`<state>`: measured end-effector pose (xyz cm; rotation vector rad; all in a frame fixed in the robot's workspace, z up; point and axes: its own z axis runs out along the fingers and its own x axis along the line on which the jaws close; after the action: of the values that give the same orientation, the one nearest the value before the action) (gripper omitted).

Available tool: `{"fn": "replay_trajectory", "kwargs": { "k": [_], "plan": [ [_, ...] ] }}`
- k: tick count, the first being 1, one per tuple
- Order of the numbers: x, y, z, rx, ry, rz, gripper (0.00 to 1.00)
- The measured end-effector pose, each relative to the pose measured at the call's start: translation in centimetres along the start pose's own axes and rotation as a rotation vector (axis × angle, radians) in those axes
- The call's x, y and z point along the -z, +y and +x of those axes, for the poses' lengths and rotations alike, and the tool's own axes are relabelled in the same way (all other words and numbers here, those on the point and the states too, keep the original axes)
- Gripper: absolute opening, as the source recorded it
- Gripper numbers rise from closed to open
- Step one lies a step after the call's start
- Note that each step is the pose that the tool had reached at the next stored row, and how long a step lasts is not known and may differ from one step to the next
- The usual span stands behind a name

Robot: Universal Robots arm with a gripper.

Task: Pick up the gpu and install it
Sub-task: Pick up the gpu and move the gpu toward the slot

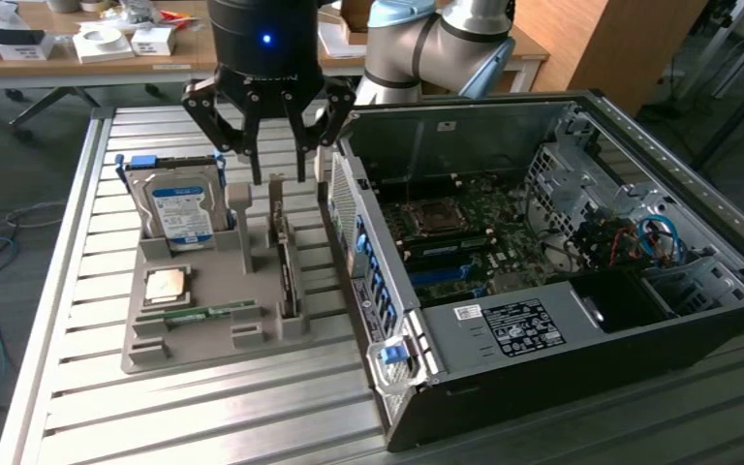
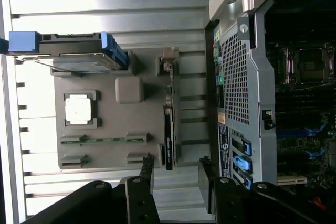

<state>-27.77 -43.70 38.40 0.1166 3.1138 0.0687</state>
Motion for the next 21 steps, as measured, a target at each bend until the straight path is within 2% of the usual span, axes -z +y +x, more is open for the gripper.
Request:
{"fn": "replay_trajectory", "kwargs": {
  "k": [21],
  "plan": [
    [-0.46,-0.02,0.01,0.0,-0.0001,-0.0001,0.47]
  ]
}}
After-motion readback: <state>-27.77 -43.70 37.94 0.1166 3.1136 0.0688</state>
